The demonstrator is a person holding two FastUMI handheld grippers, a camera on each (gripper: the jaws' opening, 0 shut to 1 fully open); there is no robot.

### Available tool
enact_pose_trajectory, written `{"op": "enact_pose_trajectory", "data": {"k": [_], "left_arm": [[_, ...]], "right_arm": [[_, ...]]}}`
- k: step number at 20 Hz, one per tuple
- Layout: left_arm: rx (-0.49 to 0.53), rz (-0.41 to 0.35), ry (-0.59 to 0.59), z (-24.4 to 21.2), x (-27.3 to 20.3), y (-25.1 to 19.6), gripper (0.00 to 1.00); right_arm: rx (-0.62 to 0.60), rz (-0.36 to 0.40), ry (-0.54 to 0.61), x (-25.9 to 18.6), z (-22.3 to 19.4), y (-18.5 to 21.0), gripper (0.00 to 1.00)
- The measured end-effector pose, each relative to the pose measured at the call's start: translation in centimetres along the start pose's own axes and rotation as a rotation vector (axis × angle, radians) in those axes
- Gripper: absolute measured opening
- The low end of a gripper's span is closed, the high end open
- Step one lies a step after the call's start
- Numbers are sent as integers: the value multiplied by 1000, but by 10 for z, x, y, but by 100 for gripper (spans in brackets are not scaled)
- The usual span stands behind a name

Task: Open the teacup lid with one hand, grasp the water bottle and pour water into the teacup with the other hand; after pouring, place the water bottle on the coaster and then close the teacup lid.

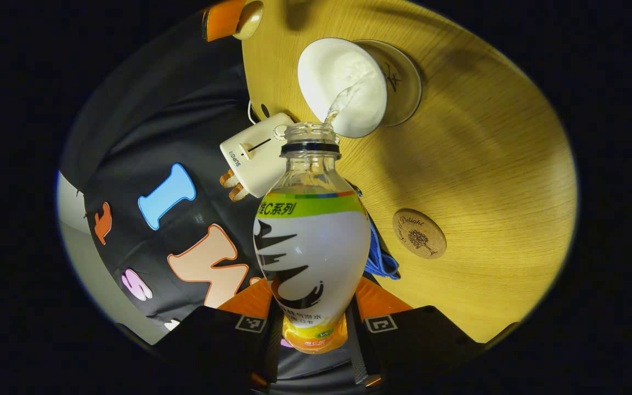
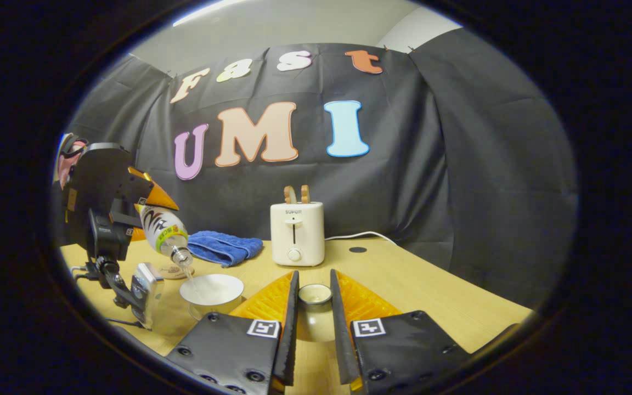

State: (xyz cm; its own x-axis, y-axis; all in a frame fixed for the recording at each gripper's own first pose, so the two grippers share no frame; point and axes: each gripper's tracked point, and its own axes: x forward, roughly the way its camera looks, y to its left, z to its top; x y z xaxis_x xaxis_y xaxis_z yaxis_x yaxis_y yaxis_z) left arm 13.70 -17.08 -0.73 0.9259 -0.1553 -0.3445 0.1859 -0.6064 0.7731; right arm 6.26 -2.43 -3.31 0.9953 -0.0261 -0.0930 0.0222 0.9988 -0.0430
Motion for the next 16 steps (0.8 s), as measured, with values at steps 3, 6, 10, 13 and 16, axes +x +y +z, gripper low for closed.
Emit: {"op": "enact_pose_trajectory", "data": {"k": [3, 6, 10, 13, 16], "left_arm": [[7, -11, 6, 0, 2, -4, 50], [11, -14, 11, -1, 2, -5, 50], [-38, -16, -5, 1, 3, -7, 50], [-271, -54, -46, 9, 4, -20, 49], [-595, -116, -70, 16, -1, -35, 50]], "right_arm": [[0, 2, 0, 0, 1, 0, 34], [0, 2, 1, 0, 0, 0, 34], [0, 2, 1, -1, 1, 0, 34], [0, 4, 2, -1, 1, 1, 34], [0, 4, 0, 0, 1, 1, 34]]}}
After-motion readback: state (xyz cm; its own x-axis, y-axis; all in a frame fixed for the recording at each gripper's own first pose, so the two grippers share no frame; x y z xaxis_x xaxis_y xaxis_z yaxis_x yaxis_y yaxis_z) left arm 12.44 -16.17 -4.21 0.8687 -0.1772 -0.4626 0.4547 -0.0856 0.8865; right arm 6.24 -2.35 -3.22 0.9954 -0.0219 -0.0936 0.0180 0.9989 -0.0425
